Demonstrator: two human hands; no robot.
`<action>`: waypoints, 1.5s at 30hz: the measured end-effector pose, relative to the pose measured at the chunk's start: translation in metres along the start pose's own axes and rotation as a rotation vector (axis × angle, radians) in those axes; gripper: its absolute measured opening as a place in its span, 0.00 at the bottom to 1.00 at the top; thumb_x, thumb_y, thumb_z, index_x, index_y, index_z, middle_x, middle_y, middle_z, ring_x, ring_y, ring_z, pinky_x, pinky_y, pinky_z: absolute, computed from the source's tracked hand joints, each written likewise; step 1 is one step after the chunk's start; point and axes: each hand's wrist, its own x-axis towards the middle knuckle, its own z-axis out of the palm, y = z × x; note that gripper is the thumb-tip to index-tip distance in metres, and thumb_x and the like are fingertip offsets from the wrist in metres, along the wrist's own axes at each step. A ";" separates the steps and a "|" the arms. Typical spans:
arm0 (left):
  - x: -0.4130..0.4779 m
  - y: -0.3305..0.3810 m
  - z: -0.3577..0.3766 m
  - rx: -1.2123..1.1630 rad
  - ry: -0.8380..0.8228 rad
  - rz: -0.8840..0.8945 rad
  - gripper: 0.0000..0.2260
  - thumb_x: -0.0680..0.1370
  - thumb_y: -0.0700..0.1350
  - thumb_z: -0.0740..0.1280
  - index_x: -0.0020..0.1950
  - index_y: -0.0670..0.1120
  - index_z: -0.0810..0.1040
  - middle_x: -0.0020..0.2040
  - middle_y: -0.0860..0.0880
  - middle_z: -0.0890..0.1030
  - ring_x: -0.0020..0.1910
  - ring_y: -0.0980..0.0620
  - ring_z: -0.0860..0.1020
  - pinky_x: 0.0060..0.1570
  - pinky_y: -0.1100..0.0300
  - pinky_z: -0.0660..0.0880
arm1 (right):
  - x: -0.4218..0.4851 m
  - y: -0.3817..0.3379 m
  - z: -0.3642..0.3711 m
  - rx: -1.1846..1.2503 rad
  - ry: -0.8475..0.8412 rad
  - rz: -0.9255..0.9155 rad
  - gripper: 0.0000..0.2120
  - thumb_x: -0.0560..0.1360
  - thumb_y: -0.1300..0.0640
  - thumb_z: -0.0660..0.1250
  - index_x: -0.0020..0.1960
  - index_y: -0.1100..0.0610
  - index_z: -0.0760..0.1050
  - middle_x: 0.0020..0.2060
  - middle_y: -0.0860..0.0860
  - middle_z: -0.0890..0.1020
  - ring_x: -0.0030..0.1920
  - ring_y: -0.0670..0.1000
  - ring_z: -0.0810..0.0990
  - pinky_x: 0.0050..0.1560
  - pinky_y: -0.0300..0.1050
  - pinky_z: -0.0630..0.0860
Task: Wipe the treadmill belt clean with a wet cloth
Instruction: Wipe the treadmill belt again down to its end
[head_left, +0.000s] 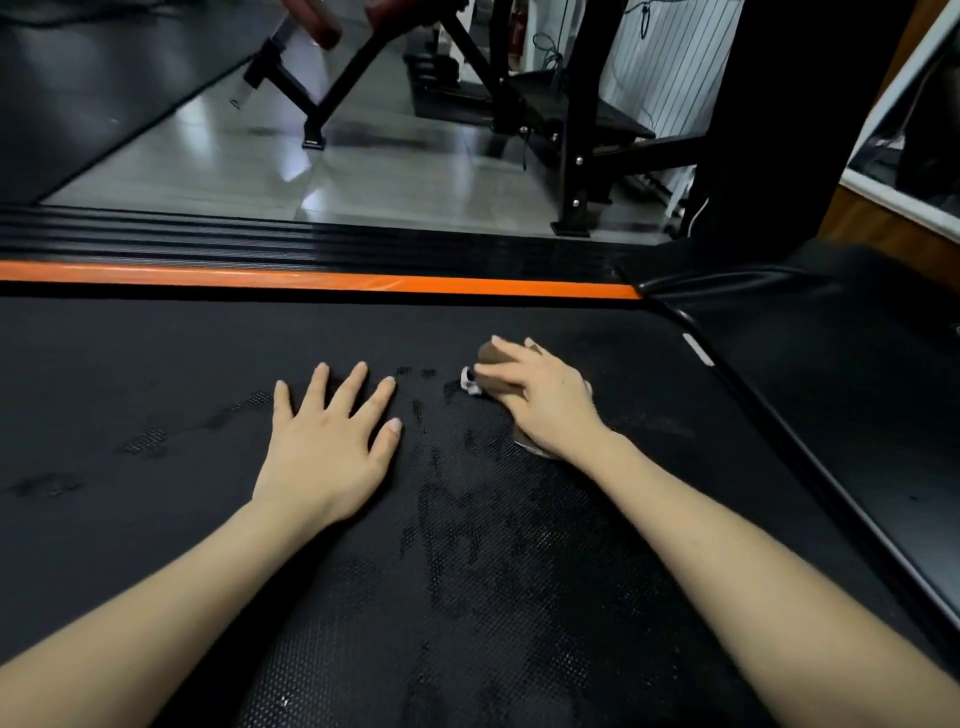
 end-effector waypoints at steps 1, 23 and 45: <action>-0.001 0.000 0.000 -0.005 0.005 0.001 0.39 0.67 0.64 0.26 0.77 0.58 0.47 0.79 0.53 0.48 0.77 0.44 0.44 0.73 0.41 0.41 | -0.003 0.012 -0.006 -0.033 -0.009 -0.025 0.15 0.78 0.54 0.63 0.63 0.42 0.75 0.71 0.42 0.66 0.73 0.53 0.62 0.70 0.48 0.63; 0.001 0.006 0.004 0.001 0.019 -0.022 0.37 0.68 0.62 0.28 0.78 0.58 0.46 0.79 0.51 0.47 0.77 0.43 0.43 0.72 0.39 0.40 | 0.079 0.028 0.000 -0.029 0.246 0.647 0.14 0.78 0.53 0.62 0.62 0.54 0.75 0.70 0.55 0.66 0.72 0.62 0.59 0.70 0.55 0.61; 0.004 0.000 -0.003 -0.019 -0.020 0.001 0.24 0.81 0.59 0.44 0.78 0.58 0.49 0.79 0.51 0.49 0.77 0.43 0.45 0.72 0.39 0.42 | -0.075 -0.042 -0.019 -0.010 -0.120 0.023 0.19 0.74 0.61 0.64 0.61 0.46 0.77 0.71 0.45 0.67 0.71 0.58 0.64 0.70 0.53 0.64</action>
